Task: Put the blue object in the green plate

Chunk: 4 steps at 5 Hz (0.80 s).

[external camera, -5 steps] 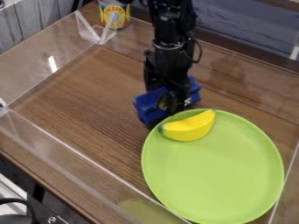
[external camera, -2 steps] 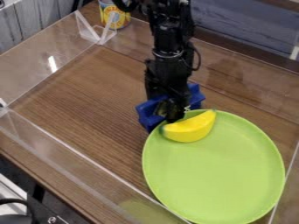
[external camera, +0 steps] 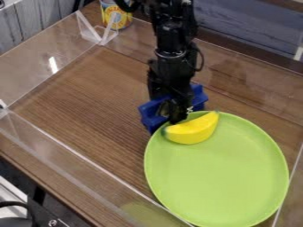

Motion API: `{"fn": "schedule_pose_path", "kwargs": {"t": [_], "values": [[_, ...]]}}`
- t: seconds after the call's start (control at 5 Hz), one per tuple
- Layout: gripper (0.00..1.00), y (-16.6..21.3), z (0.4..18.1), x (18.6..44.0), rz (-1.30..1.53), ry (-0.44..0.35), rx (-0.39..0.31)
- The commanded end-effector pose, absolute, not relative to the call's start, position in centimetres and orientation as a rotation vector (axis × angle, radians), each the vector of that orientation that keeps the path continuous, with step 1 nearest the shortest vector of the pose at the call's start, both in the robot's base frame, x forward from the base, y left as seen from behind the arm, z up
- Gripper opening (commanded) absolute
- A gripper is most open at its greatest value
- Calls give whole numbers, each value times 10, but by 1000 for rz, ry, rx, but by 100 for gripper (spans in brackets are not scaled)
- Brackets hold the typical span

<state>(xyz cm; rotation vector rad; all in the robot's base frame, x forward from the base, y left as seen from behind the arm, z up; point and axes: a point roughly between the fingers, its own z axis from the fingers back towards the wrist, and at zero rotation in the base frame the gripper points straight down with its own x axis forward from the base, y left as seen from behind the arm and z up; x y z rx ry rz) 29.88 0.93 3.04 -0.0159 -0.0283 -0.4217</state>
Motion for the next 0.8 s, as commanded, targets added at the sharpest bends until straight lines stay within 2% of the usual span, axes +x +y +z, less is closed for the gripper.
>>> {"fn": "schedule_pose_path", "kwargs": {"t": [0.0, 0.6], "values": [[0, 9, 31, 304, -441, -48, -6], [0, 10, 28, 306, -425, -51, -9]]}}
